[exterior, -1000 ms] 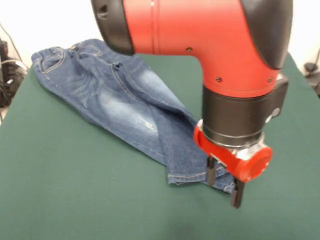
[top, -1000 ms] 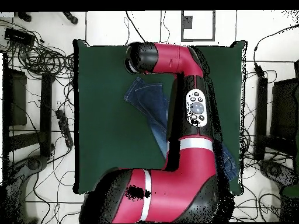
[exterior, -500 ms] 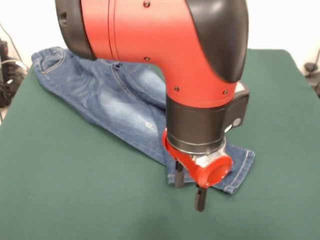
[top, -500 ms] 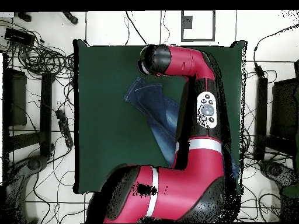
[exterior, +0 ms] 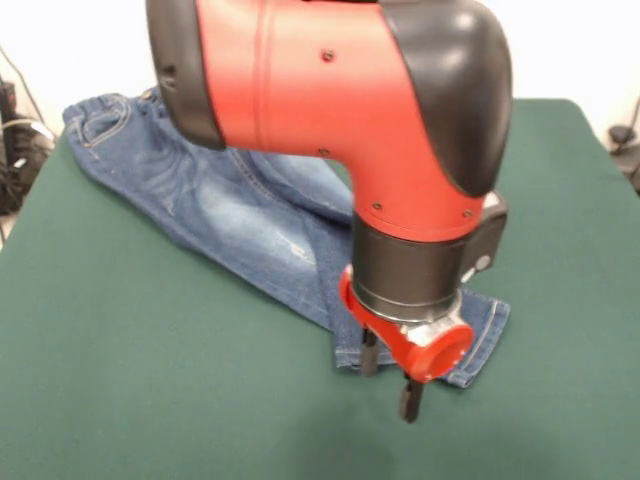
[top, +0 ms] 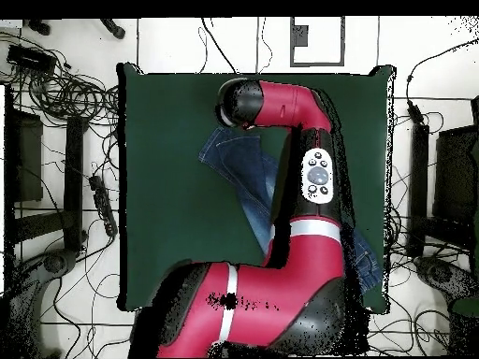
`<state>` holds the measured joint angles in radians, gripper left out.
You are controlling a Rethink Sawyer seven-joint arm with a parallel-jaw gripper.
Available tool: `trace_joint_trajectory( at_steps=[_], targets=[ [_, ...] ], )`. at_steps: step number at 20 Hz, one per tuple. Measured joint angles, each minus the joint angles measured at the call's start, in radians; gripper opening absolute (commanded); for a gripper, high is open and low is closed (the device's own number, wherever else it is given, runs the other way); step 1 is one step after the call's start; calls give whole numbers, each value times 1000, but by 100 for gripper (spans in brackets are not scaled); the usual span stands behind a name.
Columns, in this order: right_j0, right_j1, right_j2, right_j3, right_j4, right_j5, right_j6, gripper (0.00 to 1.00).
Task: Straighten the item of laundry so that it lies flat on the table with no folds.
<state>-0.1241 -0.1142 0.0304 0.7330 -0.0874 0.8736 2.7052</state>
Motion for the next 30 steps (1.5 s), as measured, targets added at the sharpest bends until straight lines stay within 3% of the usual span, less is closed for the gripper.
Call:
trace_joint_trajectory(
  at_steps=[20,30],
  targets=[
    [94,29,-66,29,94,-108,7,100],
    [128,1,-120,143,153,-165,20,100]
  ],
)
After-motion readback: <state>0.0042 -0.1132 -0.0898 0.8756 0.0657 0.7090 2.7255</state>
